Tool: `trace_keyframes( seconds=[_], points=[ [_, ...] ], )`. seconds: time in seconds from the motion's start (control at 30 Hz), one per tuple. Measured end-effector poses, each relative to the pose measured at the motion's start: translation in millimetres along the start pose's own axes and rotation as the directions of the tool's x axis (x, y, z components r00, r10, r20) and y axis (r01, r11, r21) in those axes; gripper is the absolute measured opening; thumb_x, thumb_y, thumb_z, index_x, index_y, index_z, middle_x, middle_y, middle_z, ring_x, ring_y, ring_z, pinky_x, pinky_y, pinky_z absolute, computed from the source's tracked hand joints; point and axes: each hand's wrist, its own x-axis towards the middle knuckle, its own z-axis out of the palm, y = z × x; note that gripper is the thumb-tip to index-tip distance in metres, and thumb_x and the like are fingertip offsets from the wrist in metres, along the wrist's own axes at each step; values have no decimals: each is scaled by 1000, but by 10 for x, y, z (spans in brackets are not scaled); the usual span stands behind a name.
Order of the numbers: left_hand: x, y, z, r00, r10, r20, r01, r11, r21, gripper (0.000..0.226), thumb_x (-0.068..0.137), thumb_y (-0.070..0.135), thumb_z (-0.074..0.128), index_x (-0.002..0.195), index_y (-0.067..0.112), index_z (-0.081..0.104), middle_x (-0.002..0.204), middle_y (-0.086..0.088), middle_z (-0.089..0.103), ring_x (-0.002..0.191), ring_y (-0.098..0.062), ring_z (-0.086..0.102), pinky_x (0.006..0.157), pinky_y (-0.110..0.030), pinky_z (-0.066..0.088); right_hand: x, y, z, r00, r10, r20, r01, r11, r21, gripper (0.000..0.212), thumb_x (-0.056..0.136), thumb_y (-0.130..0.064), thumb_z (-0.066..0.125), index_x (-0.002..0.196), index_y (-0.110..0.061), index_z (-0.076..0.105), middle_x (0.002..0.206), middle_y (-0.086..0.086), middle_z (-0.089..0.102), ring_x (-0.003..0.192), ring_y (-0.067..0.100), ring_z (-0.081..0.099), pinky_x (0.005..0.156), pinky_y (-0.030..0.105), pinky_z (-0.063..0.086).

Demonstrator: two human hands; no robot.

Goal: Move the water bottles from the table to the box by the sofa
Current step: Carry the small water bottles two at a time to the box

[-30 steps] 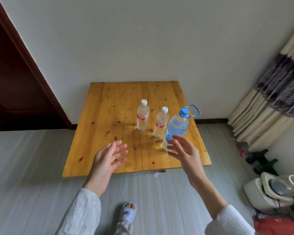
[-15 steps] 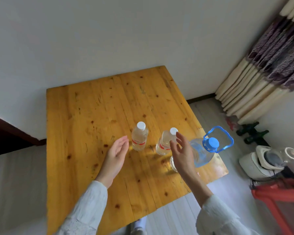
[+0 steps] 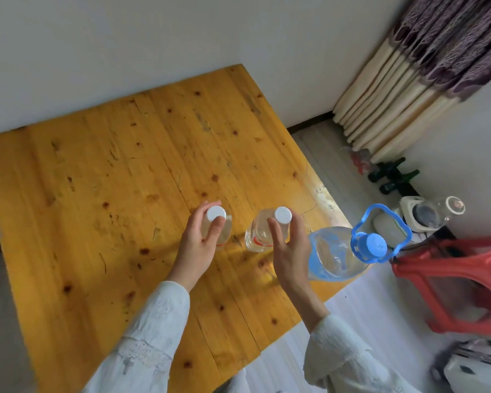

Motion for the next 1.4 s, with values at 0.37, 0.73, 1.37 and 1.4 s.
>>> trace_keyframes(
  seconds=[0.37,0.73,1.37,1.4],
  points=[
    [-122,-9,25,981,162,-109,-134,965,225,87,69,81,27,118,13,51,113,4,57,102,-12,53,85,-29,47,-203,50,-97,987,-54,152,52,999,14,37,83,-45,52,112,-23,50,94,-23,51,87,15,55,72,40,50],
    [-972,584,354,953,302,7,-296,930,218,92,67,85,23,108,9,54,99,-7,63,89,-21,58,75,-21,45,-1008,4,-1055,950,-248,190,234,968,93,34,80,-53,46,104,-29,48,97,-7,56,90,1,50,79,10,40],
    [-4077,1617,3351,608,595,526,-580,785,-218,56,75,67,31,90,20,58,82,12,63,76,9,56,69,-7,40,-3625,913,-4818,785,-177,-594,219,976,-1,32,76,-54,48,97,-31,52,97,-4,60,97,18,55,87,20,40],
    [-4267,1642,3551,567,603,561,-579,777,-249,55,76,65,31,89,19,58,81,11,63,76,9,57,69,-6,40,-3785,995,-5017,752,-159,-640,202,979,-7,30,76,-55,47,96,-33,51,96,-3,60,96,18,55,86,19,41]
  ],
)
